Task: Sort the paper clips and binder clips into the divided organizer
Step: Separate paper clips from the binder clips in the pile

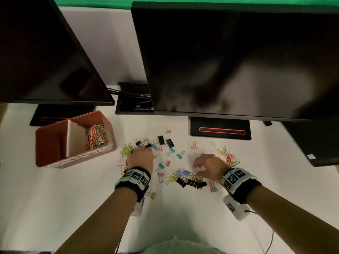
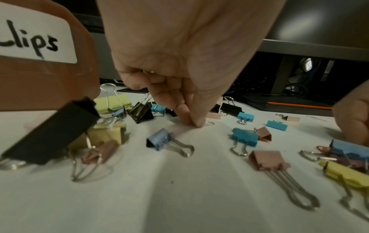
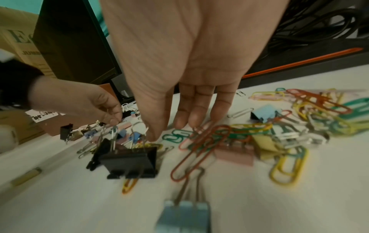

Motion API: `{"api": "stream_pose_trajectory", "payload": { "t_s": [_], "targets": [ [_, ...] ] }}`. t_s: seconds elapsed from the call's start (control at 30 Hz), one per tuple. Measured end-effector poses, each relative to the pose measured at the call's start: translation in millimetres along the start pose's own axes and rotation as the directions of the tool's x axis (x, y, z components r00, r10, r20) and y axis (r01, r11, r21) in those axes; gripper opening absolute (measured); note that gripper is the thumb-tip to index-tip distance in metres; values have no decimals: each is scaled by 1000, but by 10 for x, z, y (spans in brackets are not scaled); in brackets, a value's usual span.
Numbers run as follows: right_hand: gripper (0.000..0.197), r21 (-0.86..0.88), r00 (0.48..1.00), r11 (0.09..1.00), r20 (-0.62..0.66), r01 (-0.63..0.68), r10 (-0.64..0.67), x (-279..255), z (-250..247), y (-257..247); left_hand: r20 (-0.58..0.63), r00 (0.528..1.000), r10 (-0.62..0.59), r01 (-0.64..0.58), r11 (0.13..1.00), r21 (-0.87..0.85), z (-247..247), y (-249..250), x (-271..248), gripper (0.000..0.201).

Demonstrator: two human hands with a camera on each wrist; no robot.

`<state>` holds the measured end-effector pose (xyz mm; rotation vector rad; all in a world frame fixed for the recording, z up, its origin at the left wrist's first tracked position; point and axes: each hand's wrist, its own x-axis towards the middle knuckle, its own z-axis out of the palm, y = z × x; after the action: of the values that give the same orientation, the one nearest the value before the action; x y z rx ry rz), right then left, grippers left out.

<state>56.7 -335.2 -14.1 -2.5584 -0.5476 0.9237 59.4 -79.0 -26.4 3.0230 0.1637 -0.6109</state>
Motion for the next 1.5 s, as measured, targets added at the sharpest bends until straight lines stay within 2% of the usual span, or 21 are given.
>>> {"api": "stream_pose_trajectory", "payload": {
  "t_s": [0.2, 0.27, 0.37, 0.43, 0.5, 0.6, 0.7, 0.9, 1.07, 1.33, 1.5],
  "targets": [
    [24, 9, 999, 999, 2, 47, -47, -41, 22, 42, 1, 999, 51, -51, 998, -45, -64, 50, -66, 12],
    [25, -34, 998, 997, -8, 62, -63, -74, 13, 90, -16, 992, 122, -123, 979, -165, -109, 66, -124, 9],
    [29, -69, 998, 996, -11, 56, -57, -152, 2, 154, -31, 960, 277, -270, 894, -359, -181, 216, -219, 11],
    [35, -64, 999, 997, -13, 48, -49, -193, 5, 175, -46, 923, 381, -370, 853, -368, -182, 402, -240, 18],
    [39, -75, 999, 996, -17, 41, -43, -213, 23, 165, -32, 900, 435, -414, 830, -373, -138, 578, -228, 15],
    [42, -86, 999, 995, -4, 44, -45, -203, 64, 123, 61, 904, 423, -370, 845, -386, -51, 726, -187, 8],
    [38, 4, 999, 999, 1, 34, -34, -168, 51, 110, 141, 891, 432, -367, 866, -339, 18, 749, -179, 7],
    [33, 72, 999, 997, -47, 16, -12, -125, 1, 171, 252, 873, 417, -312, 876, -368, 38, 684, -223, 20],
    [42, 57, 998, 997, -6, 57, -56, -163, -44, 247, 250, 888, 385, -246, 859, -450, 90, 582, -235, 17],
    [47, -150, 987, 977, 65, 154, -146, -220, -151, 363, 226, 859, 458, -423, 886, -187, 17, 695, -270, 11],
    [53, -178, 982, 968, 103, 176, -159, -264, -133, 400, 265, 856, 443, -433, 896, -98, -25, 785, -214, 9]
  ]
}}
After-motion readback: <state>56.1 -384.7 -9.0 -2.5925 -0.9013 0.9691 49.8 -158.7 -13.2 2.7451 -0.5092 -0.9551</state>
